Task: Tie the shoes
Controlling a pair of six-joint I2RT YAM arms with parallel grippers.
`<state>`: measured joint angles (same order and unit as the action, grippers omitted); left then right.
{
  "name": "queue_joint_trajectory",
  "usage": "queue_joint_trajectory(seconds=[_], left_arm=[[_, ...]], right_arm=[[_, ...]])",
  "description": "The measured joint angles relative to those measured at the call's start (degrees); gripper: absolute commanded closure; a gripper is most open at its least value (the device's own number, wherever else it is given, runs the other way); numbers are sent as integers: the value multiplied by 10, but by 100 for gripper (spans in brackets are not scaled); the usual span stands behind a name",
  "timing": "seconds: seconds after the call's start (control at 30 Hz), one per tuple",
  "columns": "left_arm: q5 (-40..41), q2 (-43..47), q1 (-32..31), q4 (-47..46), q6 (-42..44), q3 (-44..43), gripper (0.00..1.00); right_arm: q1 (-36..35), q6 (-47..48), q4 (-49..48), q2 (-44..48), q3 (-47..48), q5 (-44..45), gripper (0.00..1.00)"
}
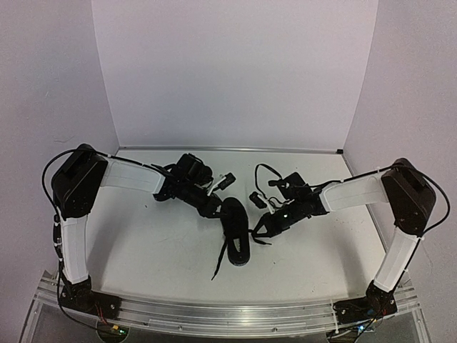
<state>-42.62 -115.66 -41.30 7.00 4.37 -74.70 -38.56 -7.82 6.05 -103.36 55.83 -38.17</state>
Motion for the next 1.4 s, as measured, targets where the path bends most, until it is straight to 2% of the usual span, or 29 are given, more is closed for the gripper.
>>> queue_joint_trajectory(seconds=[0.1,0.23,0.47,0.77,1.07,1.27,1.4], left_arm=[[-2,0,0,0,0,0,88],[-4,0,0,1,-2,-1,100],[2,9,0,0,-4,4,100],[31,124,-1,5,4,72,100],[66,129,-4,4,16,129,100],[78,117,-4,-4,16,144,100],[81,107,-8,-16,16,145,100]], right_arm=[[1,0,0,0,0,0,100],[1,-1,0,0,0,0,100],[1,-2,-1,0,-1,0,100],[13,-2,-1,1,-23,1,100],[33,-7,-1,20,-40,5,100],[33,-11,3,20,-38,2,67],[33,-13,16,20,-20,-14,57]])
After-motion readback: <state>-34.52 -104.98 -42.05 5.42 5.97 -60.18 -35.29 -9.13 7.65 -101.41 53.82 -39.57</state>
